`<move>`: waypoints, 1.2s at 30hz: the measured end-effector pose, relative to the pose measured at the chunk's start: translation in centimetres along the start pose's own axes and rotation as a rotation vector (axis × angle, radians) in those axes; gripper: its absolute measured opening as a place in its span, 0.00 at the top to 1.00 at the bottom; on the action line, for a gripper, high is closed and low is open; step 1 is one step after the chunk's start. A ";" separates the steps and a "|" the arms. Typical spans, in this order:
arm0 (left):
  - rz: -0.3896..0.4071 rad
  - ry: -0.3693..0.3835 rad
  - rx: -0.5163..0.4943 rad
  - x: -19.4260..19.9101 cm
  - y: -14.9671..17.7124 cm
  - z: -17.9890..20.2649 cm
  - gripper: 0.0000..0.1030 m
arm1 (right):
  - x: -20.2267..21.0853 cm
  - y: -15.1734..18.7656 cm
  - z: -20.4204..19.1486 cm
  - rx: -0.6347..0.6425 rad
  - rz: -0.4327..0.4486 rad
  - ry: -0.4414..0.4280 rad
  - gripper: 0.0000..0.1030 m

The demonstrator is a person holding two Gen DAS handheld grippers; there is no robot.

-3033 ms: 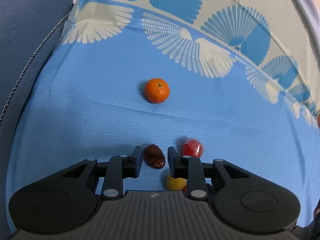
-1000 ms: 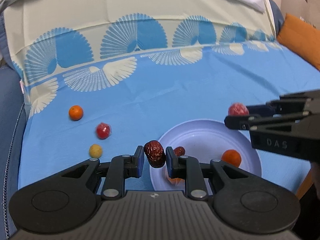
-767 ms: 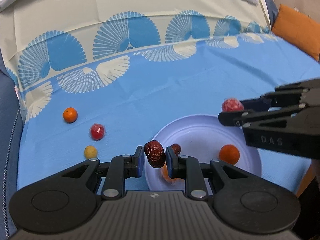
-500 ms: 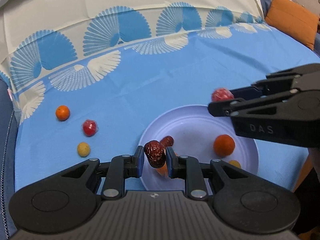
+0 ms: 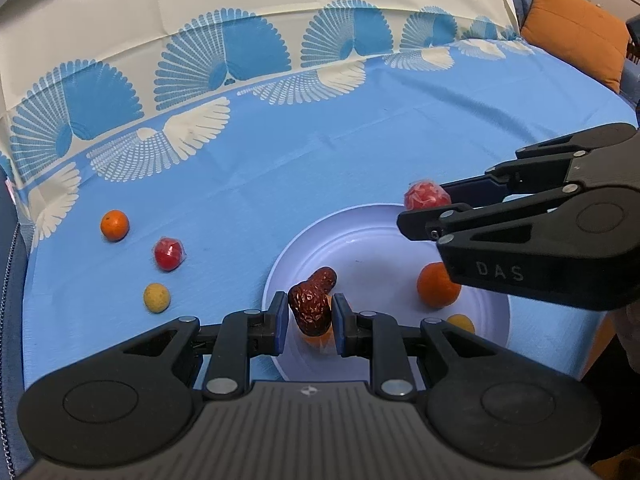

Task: Organize fruits
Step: 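Carry the red date and wrapped red fruit over the plate and open both tools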

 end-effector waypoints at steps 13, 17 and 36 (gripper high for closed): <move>-0.008 0.020 -0.010 -0.1 0.0 0.1 0.76 | -0.1 0.0 -0.1 0.012 -0.004 0.004 0.69; -0.012 0.028 -0.014 -0.3 0.0 0.2 0.76 | -0.1 0.0 -0.1 0.014 -0.005 0.006 0.69; -0.009 0.034 -0.016 -0.3 0.2 0.5 0.76 | -0.1 0.0 -0.1 0.019 -0.010 0.005 0.69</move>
Point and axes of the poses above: each gripper's, at about its wrist camera, not at the fingertips, and x roughly against the way its jaws point, z to its right, y to its underside, the point moved 3 cm from there along -x, roughly the way its jaws point, and after that the axes turned 1 degree about -z, right-handed, at the moved point
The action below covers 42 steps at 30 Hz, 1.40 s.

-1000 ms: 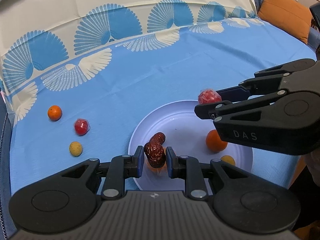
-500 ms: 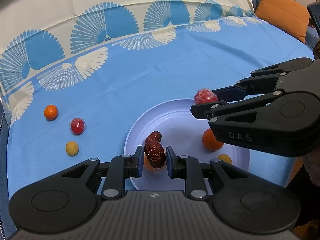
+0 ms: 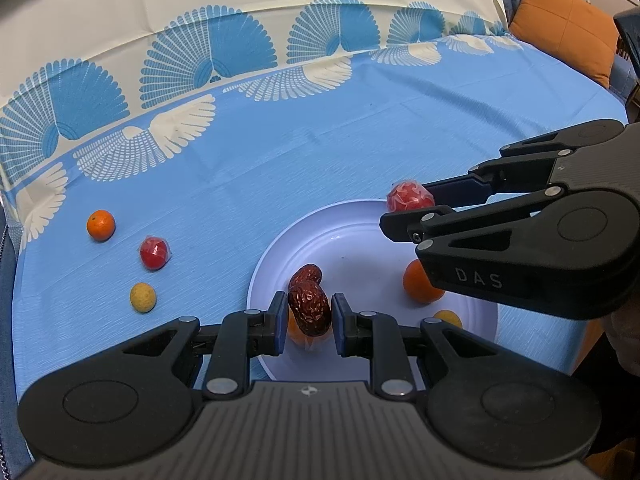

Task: Organize fruits
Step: 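Carry the red date and wrapped red fruit over the plate and open both tools, then move both open tools back toward the remaining fruits on the cloth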

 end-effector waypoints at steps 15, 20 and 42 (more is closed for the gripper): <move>-0.002 0.012 0.004 0.0 0.0 0.2 0.75 | 0.0 -0.1 0.0 0.000 -0.002 0.000 0.69; -0.012 0.022 0.039 -0.1 -0.1 -0.1 0.62 | 0.0 0.0 0.0 -0.003 0.002 0.012 0.58; -0.030 -0.038 0.198 0.7 -0.7 -4.6 0.87 | 0.6 -0.4 0.7 -0.025 0.039 0.050 0.55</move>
Point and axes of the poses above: each gripper's, at about its wrist camera, not at the fingertips, and x roughly against the way its jaws point, z to its right, y to its underside, the point moved 3 cm from there along -x, roughly the way its jaws point, and after that the axes turned 1 degree about -z, right-handed, at the moved point
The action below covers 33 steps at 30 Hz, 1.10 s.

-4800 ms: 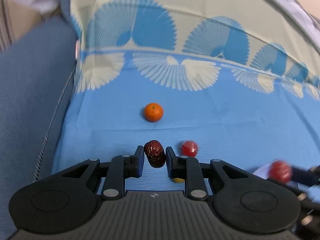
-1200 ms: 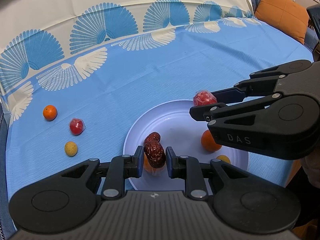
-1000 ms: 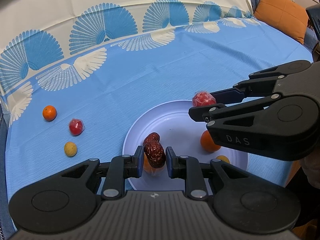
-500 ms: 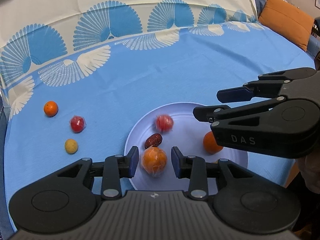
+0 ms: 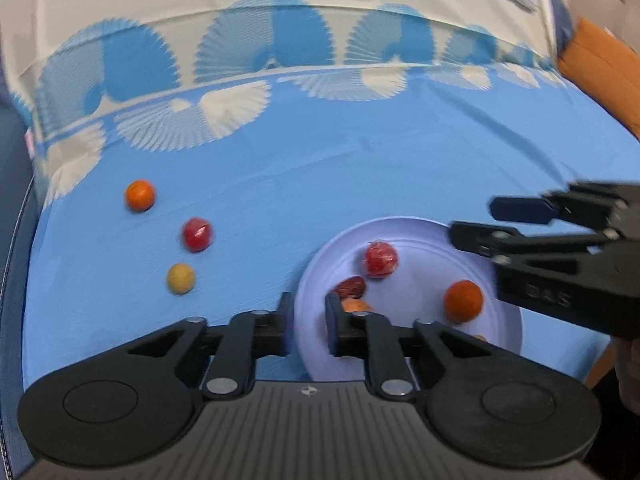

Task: Organize fruits
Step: 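Move both open tools back toward the remaining fruits on the cloth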

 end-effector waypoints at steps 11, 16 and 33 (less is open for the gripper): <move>0.019 -0.039 0.418 3.7 -0.7 -12.3 0.87 | 0.7 -1.0 -0.6 -0.027 0.061 -0.039 0.80; -0.085 0.062 0.571 2.9 0.8 -14.8 0.87 | 0.6 -1.6 -1.8 -0.035 0.066 -0.086 0.80; -0.063 -0.073 0.582 3.4 1.0 -18.1 0.86 | -1.8 -0.2 -13.9 0.142 -0.075 -0.422 0.58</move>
Point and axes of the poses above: each gripper's, at about its wrist camera, not at the fingertips, and x roughly against the way its jaws point, z to its right, y to its underside, the point moved 3 cm from there along -x, roughly the way its jaws point, and after that the axes turned 1 degree about -z, right-handed, at the moved point
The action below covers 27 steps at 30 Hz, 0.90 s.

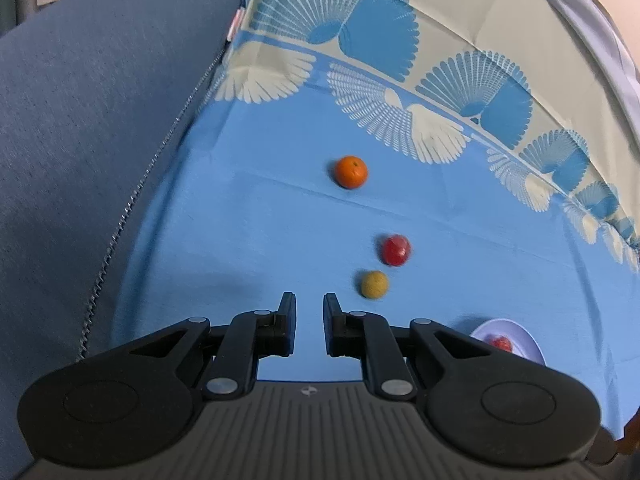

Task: Organize fruits
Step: 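Move both open tools back toward the remaining fruits on the cloth, then grasp the plastic-wrapped mandarin with the right tool while the left tool grasps a wrapped red fruit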

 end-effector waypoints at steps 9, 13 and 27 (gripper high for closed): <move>-0.010 0.023 -0.003 -0.4 -0.2 0.3 0.84 | -5.5 1.2 -4.7 0.185 -0.100 0.024 0.26; -0.026 0.034 -0.002 -1.0 -0.5 0.3 0.84 | -7.7 2.2 -5.9 0.269 -0.158 0.049 0.35; -0.071 0.075 -0.182 -5.5 -1.7 4.5 0.72 | -7.3 1.0 -3.2 0.152 -0.140 0.119 0.63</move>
Point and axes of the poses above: each gripper's, at about its wrist camera, not at the fingertips, and x roughly against the way its jaws point, z to its right, y to its underside, the point moved 3 cm from there along -x, roughly the way its jaws point, and after that the axes turned 1 degree about -z, right-handed, at the moved point
